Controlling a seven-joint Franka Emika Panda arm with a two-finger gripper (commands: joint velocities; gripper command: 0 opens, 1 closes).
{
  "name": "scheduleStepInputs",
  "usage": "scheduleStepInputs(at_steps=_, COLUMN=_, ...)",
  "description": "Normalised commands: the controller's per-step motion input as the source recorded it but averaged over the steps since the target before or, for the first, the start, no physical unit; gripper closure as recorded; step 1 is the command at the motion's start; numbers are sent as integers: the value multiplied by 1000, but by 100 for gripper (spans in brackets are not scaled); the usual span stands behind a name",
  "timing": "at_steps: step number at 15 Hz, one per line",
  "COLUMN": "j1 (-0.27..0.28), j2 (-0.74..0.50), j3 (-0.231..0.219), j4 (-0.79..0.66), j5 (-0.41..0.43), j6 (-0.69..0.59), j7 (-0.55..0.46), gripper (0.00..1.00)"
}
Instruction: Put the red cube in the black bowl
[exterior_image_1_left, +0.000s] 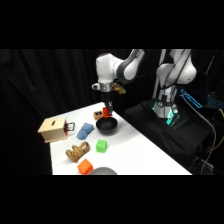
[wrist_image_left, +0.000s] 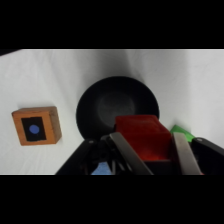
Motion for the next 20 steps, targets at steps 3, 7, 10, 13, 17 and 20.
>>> scheduleStepInputs(at_steps=3, j1=-54, j2=229, j3=-12, j4=98, j5=211, j6=305, j7=-159, gripper=74)
scheduleStepInputs(at_steps=7, j1=-53, j2=239, j3=27, j4=112, j5=225, j6=247, j7=-172, gripper=74)
scheduleStepInputs(at_steps=10, j1=-62, j2=223, j3=70, j4=122, j5=210, j6=192, j7=-180, gripper=74)
scheduleStepInputs(at_steps=13, j1=-65, j2=183, j3=78, j4=135, j5=157, j6=162, j7=-143, gripper=74)
scheduleStepInputs(at_steps=17, j1=-68, j2=123, j3=67, j4=123, j5=112, j6=119, j7=-103, gripper=24)
scheduleStepInputs(at_steps=20, j1=-72, j2=120, j3=67, j4=121, j5=107, j6=97, j7=-82, gripper=8)
